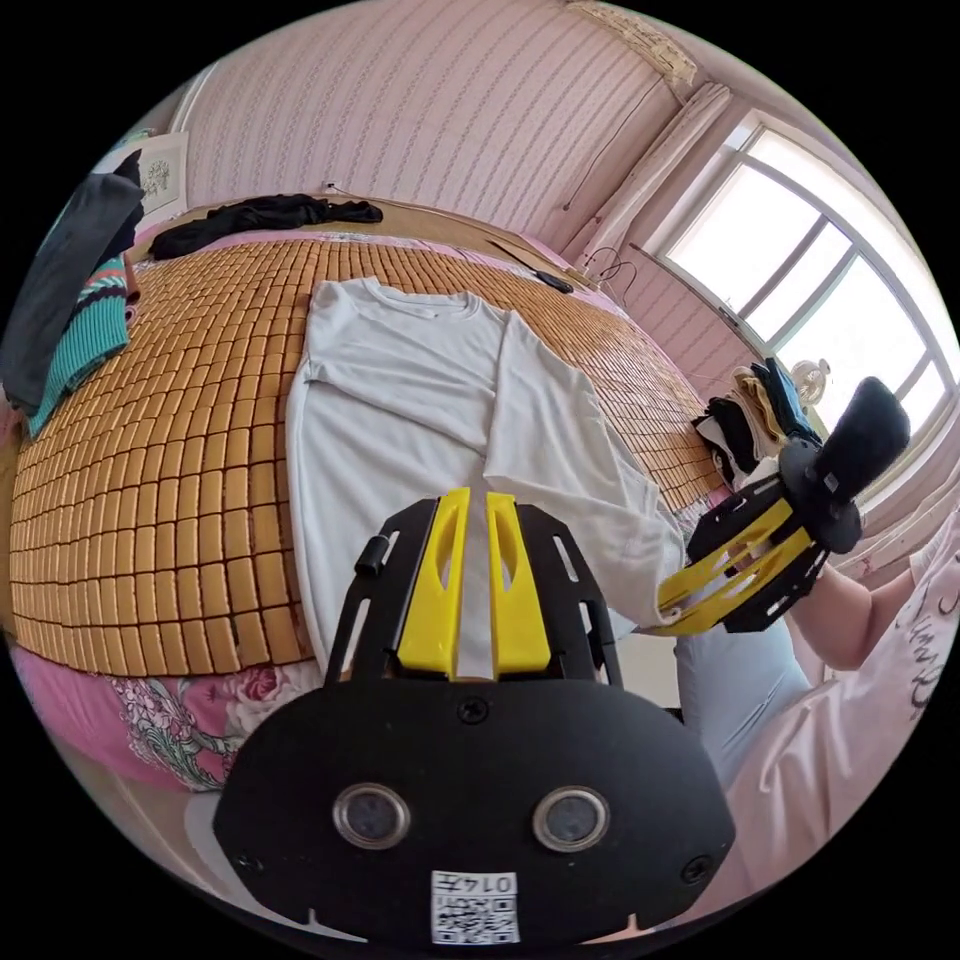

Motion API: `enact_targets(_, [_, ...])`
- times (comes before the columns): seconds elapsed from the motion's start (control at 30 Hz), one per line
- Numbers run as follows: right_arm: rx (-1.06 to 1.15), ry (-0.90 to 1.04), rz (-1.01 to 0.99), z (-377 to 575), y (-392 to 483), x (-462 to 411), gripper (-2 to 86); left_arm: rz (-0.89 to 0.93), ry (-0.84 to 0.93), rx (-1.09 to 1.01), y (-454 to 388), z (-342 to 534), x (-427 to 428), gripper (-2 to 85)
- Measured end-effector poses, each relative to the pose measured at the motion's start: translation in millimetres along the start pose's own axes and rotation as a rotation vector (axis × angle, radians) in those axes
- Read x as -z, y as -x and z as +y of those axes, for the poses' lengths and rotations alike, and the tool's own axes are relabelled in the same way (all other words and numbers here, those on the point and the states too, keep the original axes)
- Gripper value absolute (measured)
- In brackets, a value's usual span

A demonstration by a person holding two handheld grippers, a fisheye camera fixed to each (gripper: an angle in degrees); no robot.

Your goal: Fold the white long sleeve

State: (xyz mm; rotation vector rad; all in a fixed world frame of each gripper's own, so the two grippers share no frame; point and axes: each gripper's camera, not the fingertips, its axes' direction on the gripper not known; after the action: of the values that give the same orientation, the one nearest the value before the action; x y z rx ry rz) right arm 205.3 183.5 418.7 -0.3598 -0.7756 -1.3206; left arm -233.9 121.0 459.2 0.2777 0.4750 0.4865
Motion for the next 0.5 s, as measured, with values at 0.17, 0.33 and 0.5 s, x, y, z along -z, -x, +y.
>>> enact_targets(0.17, [0.093, 0.185, 0.096, -23.1, 33.3, -41.4, 6.1, -0.009, 0.086, -0.070, -18.9, -2.5, 7.7, 3.8])
enact_targets(0.33, [-0.119, 0.097, -0.051, -19.5, 10.1, -16.2, 7.6, 0.010, 0.166, -0.232, -73.2, -9.1, -17.5, 5.3])
enact_targets(0.5, [-0.461, -0.002, 0.001, 1.6, -42.0, 1.6, 6.0, -0.049, 0.257, -0.336, -104.7, -4.0, -47.9, 4.7])
